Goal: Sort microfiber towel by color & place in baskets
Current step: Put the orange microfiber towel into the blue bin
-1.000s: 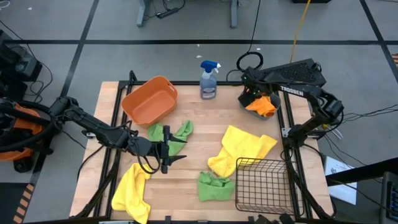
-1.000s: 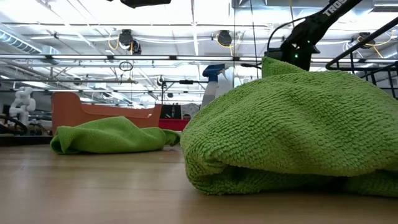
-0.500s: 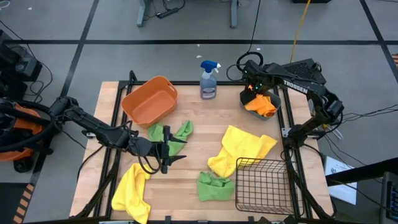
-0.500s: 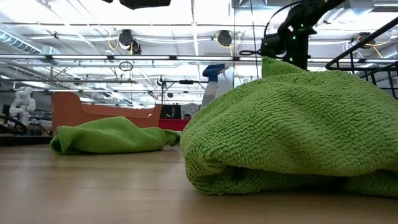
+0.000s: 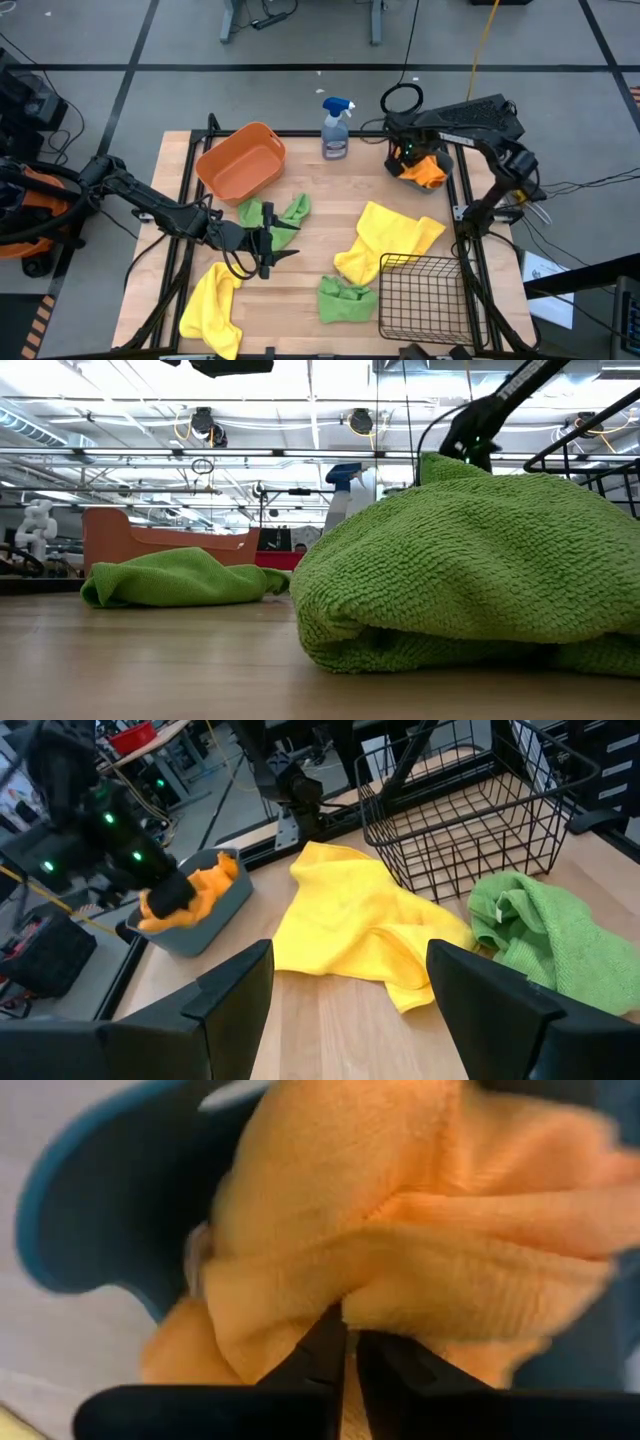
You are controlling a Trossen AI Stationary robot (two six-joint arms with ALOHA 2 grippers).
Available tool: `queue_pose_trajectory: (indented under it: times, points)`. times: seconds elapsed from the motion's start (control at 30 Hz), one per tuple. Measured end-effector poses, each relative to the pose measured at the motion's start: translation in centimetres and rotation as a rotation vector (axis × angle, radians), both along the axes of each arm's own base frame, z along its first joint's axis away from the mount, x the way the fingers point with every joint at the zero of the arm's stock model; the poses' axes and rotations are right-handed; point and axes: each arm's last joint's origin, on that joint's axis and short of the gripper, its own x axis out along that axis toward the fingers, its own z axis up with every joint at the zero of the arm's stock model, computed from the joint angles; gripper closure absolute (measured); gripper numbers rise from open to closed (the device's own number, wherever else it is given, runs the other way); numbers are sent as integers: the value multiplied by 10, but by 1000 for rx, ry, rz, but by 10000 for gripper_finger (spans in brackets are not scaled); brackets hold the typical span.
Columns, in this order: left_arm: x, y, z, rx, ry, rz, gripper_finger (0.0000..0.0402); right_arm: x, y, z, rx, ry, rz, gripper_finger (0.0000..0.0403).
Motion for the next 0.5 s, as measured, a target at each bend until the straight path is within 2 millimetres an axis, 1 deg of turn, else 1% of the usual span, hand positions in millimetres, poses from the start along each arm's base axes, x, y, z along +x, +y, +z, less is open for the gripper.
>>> queue_pose_trajectory:
  times: [0.1,0.2,0.27,0.33,0.5]
  points:
    - [0,0,0,0,0,0,132,2,-1,-10,37,21,25,386]
    - [0,0,0,2,3,0,132,2,-1,-8,39,5,36,394]
    - [0,0,0,2,4,0,132,1,0,-1,24,-16,35,392]
    - [0,0,0,2,4,0,132,-2,3,9,-1,-44,32,379]
    - [0,0,0,1,4,0,132,-12,16,40,-70,-113,14,314]
